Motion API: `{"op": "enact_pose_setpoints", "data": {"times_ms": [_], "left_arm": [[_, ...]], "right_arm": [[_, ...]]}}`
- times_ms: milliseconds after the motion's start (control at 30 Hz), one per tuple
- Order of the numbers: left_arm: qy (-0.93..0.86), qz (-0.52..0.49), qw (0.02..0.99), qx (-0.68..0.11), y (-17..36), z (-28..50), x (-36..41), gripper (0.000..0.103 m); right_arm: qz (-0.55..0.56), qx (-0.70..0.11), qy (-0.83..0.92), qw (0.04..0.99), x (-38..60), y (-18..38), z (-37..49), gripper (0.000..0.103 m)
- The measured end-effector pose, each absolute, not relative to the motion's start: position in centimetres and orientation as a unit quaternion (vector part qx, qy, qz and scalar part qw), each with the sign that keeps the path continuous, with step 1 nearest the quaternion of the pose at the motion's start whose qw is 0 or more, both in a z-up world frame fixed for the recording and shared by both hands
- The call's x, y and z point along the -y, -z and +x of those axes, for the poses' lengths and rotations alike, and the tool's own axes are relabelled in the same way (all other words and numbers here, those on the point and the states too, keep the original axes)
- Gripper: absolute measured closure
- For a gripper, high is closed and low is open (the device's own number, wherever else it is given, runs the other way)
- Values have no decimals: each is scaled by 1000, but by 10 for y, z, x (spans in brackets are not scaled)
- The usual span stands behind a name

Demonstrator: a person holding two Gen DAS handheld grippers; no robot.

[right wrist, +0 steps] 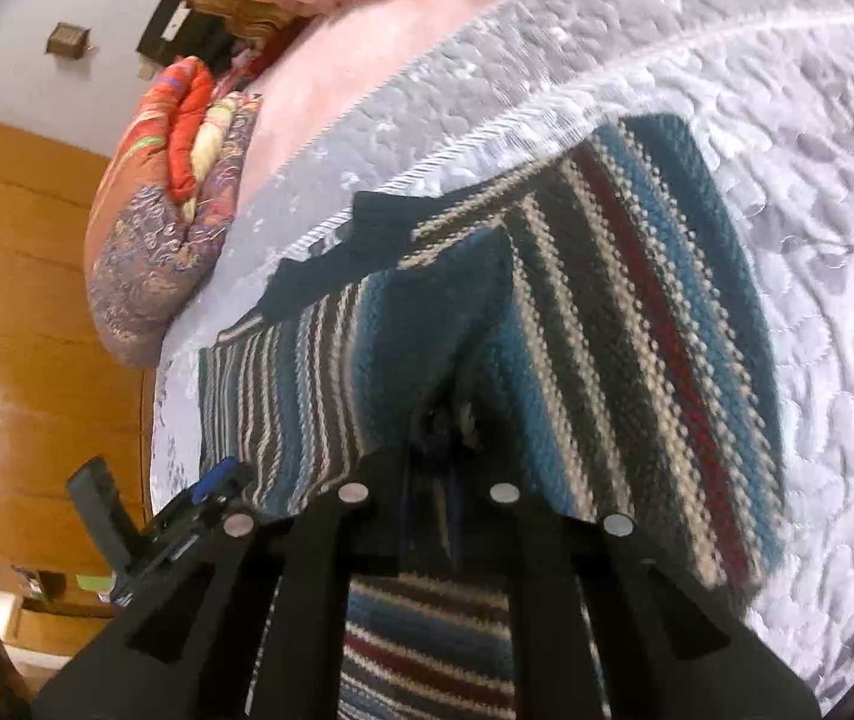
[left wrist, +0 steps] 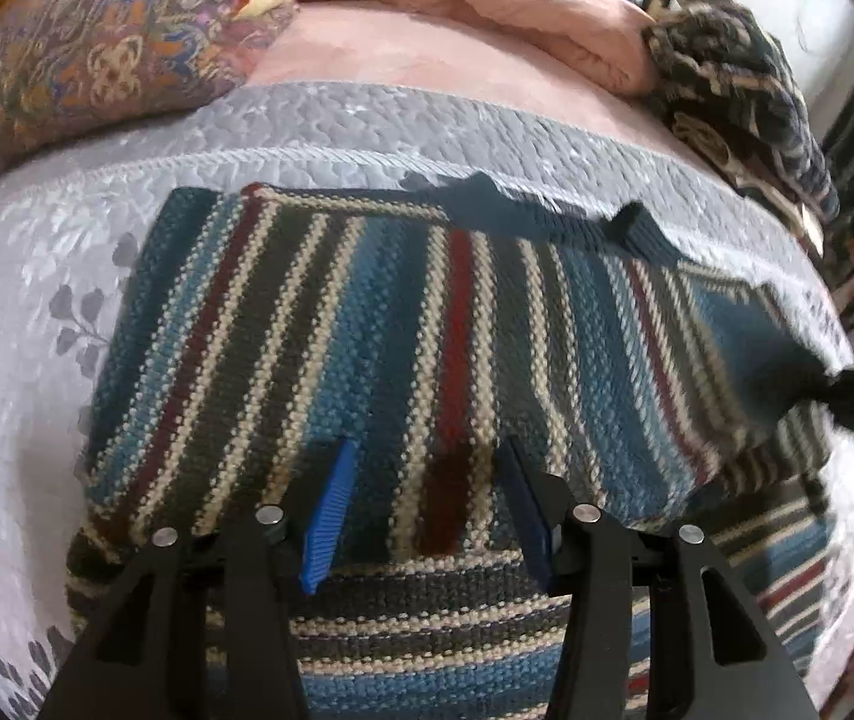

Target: Fold small clothes

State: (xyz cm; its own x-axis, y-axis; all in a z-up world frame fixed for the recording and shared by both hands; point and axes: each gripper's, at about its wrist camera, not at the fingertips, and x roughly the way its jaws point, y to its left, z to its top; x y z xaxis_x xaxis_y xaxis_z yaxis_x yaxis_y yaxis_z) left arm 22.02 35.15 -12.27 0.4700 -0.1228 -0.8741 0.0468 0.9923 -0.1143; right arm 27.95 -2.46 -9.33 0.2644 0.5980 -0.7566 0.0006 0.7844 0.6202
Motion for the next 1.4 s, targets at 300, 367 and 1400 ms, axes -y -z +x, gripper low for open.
{"op": "enact_pose_setpoints", "data": {"times_ms": [300, 367, 1400], "left_arm": [[59, -54, 849, -522, 131, 220, -358, 50], [59, -60, 849, -522, 132, 220, -359, 49], [27, -22, 877, -480, 124, 195, -333, 46]], "right_arm": [[256, -604, -158, 738, 33, 137, 276, 96], [256, -600, -163, 741, 34, 142, 275, 96], [69, -580, -169, 794, -58, 112, 248, 78]]}}
